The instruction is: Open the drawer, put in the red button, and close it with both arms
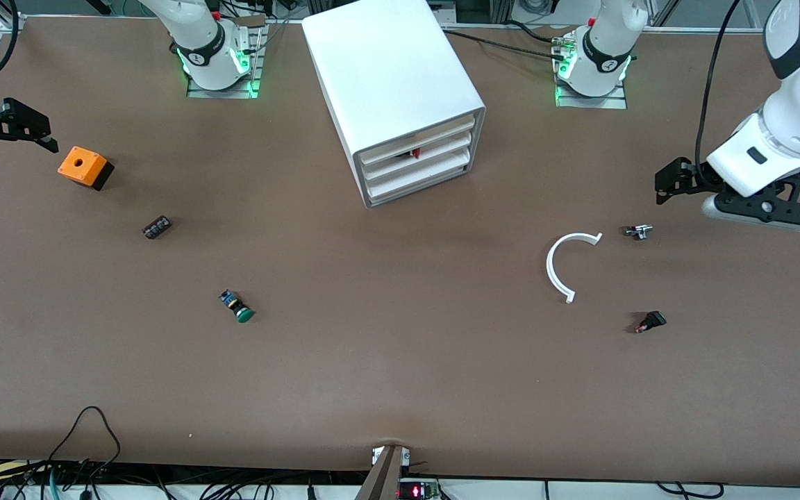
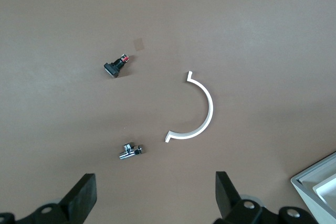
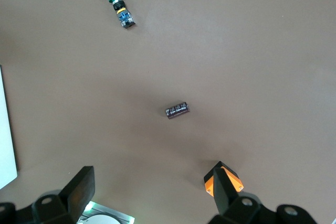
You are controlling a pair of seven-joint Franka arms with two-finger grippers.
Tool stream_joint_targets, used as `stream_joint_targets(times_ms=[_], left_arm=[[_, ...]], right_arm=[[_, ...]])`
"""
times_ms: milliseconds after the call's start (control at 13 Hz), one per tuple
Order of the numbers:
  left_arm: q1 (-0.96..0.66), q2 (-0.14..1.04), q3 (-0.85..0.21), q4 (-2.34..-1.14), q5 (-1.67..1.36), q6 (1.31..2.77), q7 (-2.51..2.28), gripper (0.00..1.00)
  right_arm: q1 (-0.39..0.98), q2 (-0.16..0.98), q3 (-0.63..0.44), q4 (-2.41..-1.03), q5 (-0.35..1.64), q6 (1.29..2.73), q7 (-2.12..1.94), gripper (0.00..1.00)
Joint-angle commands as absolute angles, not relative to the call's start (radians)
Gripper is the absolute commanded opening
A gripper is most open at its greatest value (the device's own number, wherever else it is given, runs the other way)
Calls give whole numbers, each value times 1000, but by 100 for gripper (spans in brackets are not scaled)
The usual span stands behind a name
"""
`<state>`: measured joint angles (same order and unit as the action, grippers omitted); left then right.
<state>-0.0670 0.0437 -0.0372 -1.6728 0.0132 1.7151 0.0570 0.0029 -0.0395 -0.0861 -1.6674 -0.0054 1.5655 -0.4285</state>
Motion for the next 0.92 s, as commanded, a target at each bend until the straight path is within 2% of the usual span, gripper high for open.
stream_joint_targets(times_ms=[0,230,460,843], left_arm=[[-84,-4,-18,-1700,-8,1724,81,100],[-77,-34,-9,-1698,-8,1637,72,100],[-75,-32,26,-1698,-14,1632,-3,100],[-77,-31,15,-1672,-8,1591,-66,100]], right_arm=[[-3,-35,-84,-1654,-8,1545,-422,100],[-2,-35,-78,-1654,-8,1551,-422,100],[-2,-35,-78,-1654,-8,1551,-413,100],[-2,-34,-81,-1654,-5,1542,-410,100]])
